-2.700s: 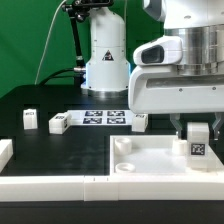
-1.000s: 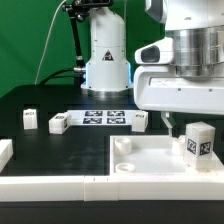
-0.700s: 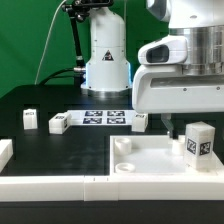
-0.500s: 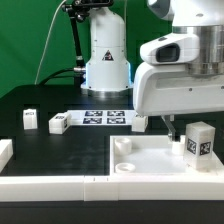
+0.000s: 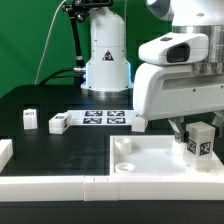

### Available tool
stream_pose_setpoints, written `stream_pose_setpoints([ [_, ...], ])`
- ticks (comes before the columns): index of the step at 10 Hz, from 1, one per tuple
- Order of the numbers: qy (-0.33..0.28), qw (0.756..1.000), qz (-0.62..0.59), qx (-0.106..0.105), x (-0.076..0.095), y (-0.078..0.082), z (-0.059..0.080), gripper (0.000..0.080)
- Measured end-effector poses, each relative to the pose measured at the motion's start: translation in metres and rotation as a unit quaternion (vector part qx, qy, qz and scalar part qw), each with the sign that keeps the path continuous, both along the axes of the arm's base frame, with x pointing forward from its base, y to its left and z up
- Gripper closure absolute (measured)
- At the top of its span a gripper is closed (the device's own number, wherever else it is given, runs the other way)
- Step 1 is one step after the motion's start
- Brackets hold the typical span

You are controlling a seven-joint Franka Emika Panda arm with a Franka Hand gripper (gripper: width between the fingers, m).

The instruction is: Assemble one leg

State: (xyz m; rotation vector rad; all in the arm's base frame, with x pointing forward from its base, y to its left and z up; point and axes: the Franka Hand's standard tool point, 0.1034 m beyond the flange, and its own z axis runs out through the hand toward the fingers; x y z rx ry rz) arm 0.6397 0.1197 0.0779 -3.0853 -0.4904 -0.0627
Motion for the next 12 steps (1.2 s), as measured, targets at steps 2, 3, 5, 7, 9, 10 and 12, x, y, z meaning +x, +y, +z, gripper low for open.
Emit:
stream_pose_setpoints([
  [2,0.000,1.000,-0.002,0.000,0.0000,0.0000,-0.0001,0.0511],
  [3,0.000,1.000,-0.015,0.001,-0.0001,0.0000,-0.0001,0.0510],
  [5,0.000,0.998,-0.059,0.007,-0.0001,-0.0003,-0.0007,0.0510],
  [7,-0.002,0.980,-0.196,0.026,-0.0011,-0.0017,-0.0011,0.0510],
  [9,-0.002,0.942,-0.334,0.036,-0.0022,-0.0014,-0.0012,0.0509],
  [10,0.001,0.907,-0.420,0.039,-0.0039,-0.0008,-0.0014,0.0509],
  [12,0.006,0.852,-0.522,0.044,-0.0048,0.0001,-0.0021,0.0509],
])
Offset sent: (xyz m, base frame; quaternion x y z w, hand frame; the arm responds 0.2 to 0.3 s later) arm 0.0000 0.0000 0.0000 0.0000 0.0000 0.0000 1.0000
